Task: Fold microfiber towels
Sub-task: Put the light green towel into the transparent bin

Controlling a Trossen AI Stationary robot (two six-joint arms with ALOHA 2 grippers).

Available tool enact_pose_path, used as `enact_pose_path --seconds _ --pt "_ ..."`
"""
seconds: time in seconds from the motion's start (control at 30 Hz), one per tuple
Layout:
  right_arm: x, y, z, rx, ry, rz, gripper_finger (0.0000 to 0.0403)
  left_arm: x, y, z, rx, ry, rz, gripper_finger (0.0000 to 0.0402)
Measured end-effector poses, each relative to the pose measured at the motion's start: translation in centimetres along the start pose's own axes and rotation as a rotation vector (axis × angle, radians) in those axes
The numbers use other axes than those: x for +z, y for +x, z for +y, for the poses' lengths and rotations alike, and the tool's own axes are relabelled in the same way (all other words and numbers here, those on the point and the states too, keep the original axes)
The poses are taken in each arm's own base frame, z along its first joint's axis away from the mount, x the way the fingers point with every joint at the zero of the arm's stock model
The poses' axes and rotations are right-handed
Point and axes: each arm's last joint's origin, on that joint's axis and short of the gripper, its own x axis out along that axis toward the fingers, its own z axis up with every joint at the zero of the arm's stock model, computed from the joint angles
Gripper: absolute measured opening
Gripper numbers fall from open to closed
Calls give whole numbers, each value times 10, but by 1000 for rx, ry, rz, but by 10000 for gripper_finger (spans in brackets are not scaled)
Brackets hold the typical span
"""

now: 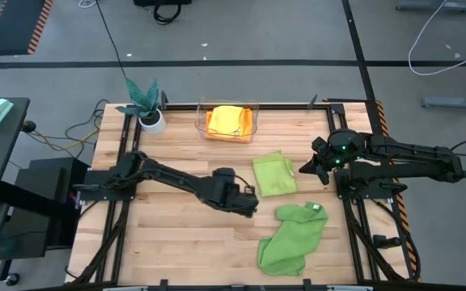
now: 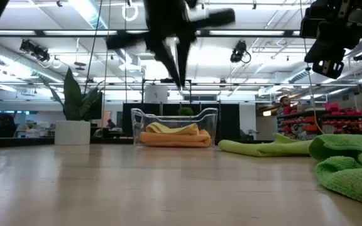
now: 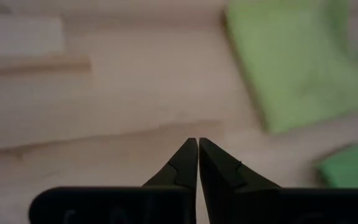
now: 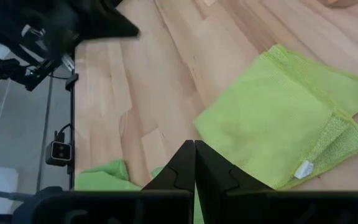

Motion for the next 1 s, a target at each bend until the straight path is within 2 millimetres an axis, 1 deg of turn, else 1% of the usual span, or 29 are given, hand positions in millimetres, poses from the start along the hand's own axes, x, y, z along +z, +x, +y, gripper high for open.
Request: enact_pose_path --seconds 0.1,0.23,0.3,0.37,0.47,0.53,0.6,0.7,0.8,0.9,1.0 --pt "1 0 0 -16 -8 -13 13 10 -21 4 -44 -41 -83 13" --pt "2 0 0 -17 -17 -24 12 26 -39 9 -84 -42 -177 8" --pt "2 0 0 -12 -28 -32 11 40 -47 15 -67 -31 -242 9" --pt "3 0 1 -8 -35 -39 10 61 -52 23 -30 -46 -295 15" --pt "3 0 1 -8 -37 -39 10 88 -51 29 6 -73 -310 20" --pt "3 0 1 -8 -37 -39 11 98 -45 25 2 -69 -273 15" --pt "3 0 1 -8 -37 -38 12 100 -35 18 -47 -58 -229 7" --pt "3 0 1 -8 -37 -37 12 92 -6 9 -165 -55 -176 9" --pt "3 0 1 -9 -36 -34 11 84 25 15 -199 -80 -91 20" --pt "3 0 1 -8 -35 -33 10 75 51 21 -253 -131 4 21" --pt "2 0 1 -8 -35 -30 11 67 68 19 -426 -210 36 10"
